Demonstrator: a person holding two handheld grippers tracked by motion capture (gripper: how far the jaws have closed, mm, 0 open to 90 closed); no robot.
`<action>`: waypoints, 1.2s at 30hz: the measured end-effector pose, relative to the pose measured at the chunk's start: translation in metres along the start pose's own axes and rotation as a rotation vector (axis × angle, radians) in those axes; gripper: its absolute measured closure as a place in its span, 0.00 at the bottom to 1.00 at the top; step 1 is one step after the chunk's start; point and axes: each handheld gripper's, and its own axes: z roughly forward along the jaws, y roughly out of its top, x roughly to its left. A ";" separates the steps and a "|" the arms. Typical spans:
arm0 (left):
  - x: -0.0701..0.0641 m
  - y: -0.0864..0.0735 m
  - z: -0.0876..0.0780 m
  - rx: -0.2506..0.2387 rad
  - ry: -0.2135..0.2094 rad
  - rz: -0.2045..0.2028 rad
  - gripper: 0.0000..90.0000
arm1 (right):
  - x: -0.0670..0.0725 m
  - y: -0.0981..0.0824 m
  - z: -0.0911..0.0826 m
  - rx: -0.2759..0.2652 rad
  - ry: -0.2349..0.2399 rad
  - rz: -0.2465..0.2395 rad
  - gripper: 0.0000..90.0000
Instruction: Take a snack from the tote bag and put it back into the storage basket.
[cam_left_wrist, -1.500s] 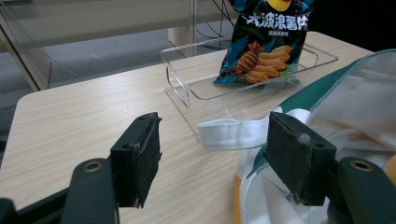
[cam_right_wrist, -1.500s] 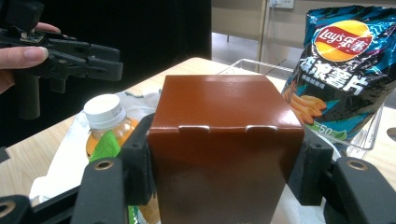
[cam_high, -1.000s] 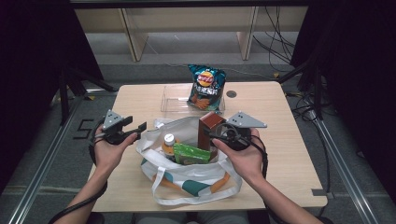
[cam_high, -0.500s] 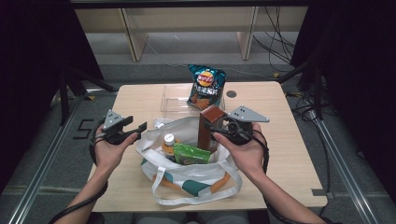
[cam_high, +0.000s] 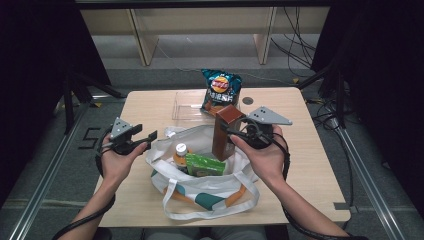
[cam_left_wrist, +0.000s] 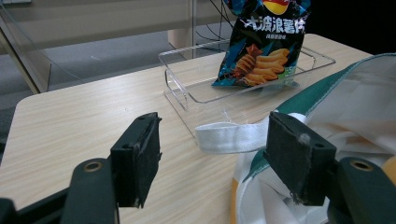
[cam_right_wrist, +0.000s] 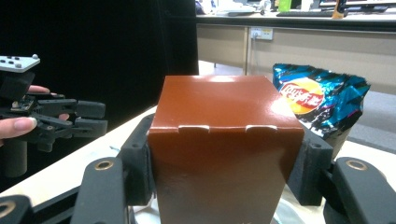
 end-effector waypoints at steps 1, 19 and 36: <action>0.000 0.000 0.000 -0.004 -0.001 -0.003 0.38 | 0.001 0.001 0.000 0.000 -0.009 0.021 0.43; -0.001 0.000 0.001 -0.001 -0.005 -0.002 0.38 | -0.004 0.015 0.000 -0.017 -0.026 0.011 0.44; -0.001 -0.001 0.002 0.005 -0.006 0.003 0.38 | -0.008 0.025 -0.001 -0.044 -0.039 0.021 0.44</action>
